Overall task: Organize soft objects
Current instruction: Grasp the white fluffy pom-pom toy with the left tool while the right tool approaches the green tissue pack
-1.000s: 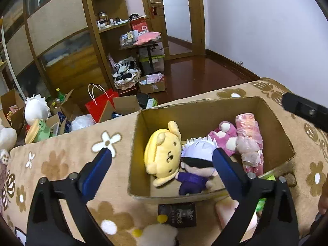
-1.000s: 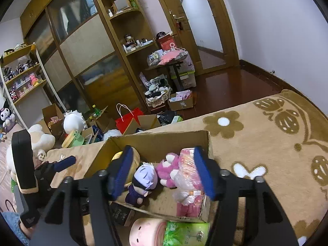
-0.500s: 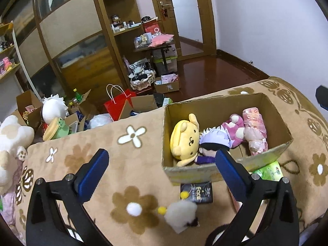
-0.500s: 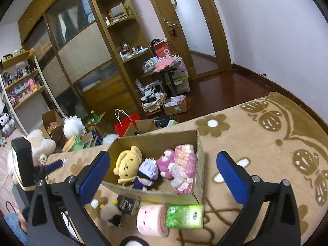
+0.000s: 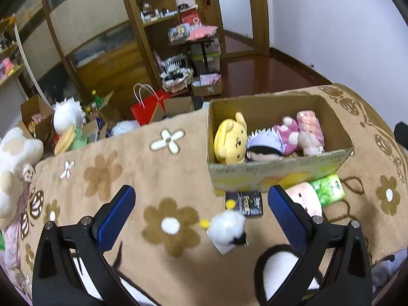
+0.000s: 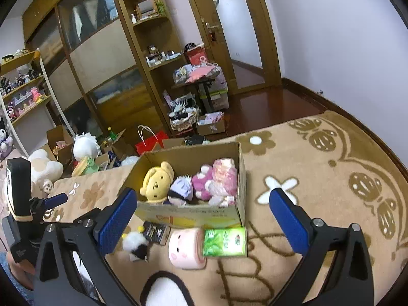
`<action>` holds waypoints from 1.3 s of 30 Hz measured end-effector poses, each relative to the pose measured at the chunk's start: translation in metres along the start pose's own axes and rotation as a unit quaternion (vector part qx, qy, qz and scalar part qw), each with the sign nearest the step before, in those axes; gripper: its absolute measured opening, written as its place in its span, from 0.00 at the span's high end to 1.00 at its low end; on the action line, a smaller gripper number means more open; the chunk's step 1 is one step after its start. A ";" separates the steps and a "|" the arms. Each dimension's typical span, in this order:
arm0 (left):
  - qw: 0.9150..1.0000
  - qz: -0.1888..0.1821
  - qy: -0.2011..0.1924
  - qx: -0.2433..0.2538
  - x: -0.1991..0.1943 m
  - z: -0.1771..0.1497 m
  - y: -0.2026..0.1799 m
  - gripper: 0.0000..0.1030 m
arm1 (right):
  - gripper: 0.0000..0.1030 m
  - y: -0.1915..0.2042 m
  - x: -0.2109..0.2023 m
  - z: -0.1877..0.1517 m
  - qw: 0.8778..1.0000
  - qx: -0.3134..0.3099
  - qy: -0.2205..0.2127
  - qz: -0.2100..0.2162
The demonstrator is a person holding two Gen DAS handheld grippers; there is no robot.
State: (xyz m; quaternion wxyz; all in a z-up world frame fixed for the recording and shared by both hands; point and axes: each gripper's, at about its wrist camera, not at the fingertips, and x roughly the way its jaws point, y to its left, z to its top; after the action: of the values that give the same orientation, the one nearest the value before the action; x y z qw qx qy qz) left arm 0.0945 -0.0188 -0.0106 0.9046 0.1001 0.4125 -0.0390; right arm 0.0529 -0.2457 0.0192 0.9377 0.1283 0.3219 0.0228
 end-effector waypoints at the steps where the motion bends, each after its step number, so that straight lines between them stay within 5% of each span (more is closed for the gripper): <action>1: 1.000 -0.002 0.005 -0.002 0.001 -0.001 0.001 0.01 | 0.00 0.000 0.000 -0.002 1.000 -0.001 0.001 -0.003; 39: 0.986 -0.046 0.161 -0.023 0.092 -0.027 -0.003 0.01 | 0.00 -0.032 0.079 -0.063 0.991 0.044 0.117 -0.045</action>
State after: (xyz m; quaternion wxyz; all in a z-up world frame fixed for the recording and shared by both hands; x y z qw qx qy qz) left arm 0.1347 -0.0151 -0.0976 0.8256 0.0651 0.5578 -0.0547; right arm 0.0754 -0.2526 -0.0840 0.8872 0.1517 0.4353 -0.0186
